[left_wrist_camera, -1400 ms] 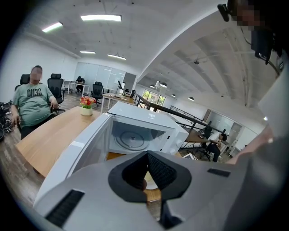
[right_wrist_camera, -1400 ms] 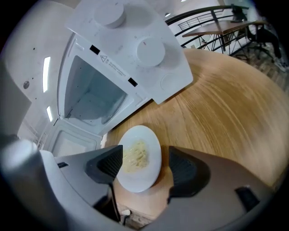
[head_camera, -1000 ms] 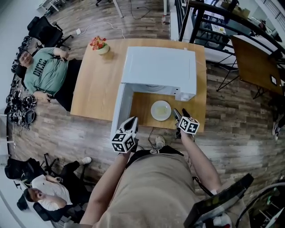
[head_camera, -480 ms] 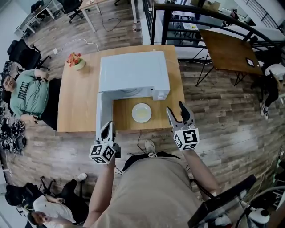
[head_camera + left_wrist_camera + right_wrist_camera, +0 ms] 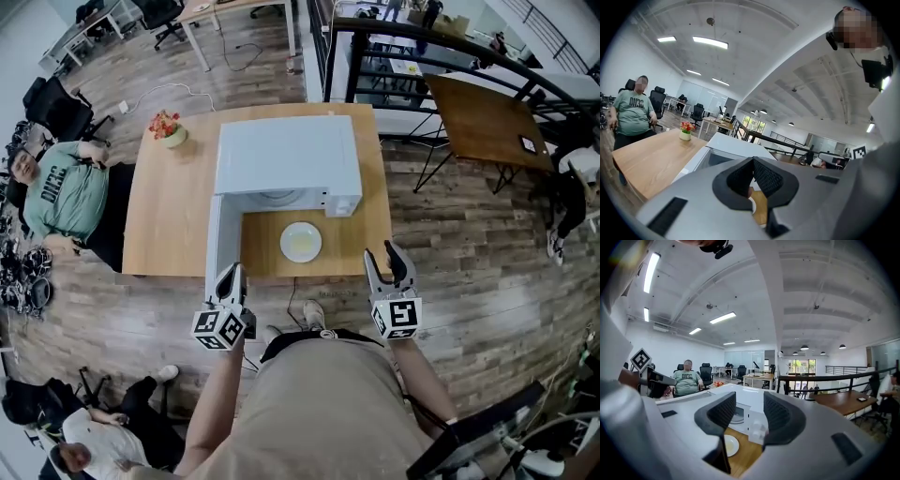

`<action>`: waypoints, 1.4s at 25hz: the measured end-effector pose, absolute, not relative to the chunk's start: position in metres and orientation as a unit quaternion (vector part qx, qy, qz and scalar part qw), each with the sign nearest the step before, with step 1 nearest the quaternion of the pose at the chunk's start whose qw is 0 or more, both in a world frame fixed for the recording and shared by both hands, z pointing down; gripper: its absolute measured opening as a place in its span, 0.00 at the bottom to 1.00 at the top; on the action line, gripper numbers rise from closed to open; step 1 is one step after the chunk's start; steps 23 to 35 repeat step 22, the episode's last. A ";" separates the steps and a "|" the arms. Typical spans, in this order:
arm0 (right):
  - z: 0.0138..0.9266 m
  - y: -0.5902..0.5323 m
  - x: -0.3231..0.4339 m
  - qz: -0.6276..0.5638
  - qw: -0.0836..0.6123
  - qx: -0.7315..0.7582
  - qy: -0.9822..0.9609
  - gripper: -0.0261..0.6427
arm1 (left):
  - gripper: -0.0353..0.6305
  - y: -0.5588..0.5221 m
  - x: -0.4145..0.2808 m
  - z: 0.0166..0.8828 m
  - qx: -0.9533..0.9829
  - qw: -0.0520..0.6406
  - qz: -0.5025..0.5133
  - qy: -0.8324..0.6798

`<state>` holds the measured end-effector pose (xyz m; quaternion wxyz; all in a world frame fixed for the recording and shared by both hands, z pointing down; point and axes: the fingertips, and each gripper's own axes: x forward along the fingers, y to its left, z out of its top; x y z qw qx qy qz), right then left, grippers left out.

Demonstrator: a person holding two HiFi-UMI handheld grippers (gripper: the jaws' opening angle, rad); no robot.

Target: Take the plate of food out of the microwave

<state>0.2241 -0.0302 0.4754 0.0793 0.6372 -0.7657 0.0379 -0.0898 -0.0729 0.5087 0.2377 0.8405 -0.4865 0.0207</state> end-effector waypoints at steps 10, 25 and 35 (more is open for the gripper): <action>0.481 -0.032 0.211 0.047 0.079 0.627 -0.774 0.30 | 0.06 -0.061 -0.087 0.514 0.840 0.245 0.027 -0.483; 0.477 -0.038 0.210 0.059 0.061 0.620 -0.780 0.28 | 0.06 -0.055 -0.084 0.510 0.841 0.247 0.030 -0.480; 0.477 -0.038 0.210 0.059 0.061 0.620 -0.780 0.28 | 0.06 -0.055 -0.084 0.510 0.841 0.247 0.030 -0.480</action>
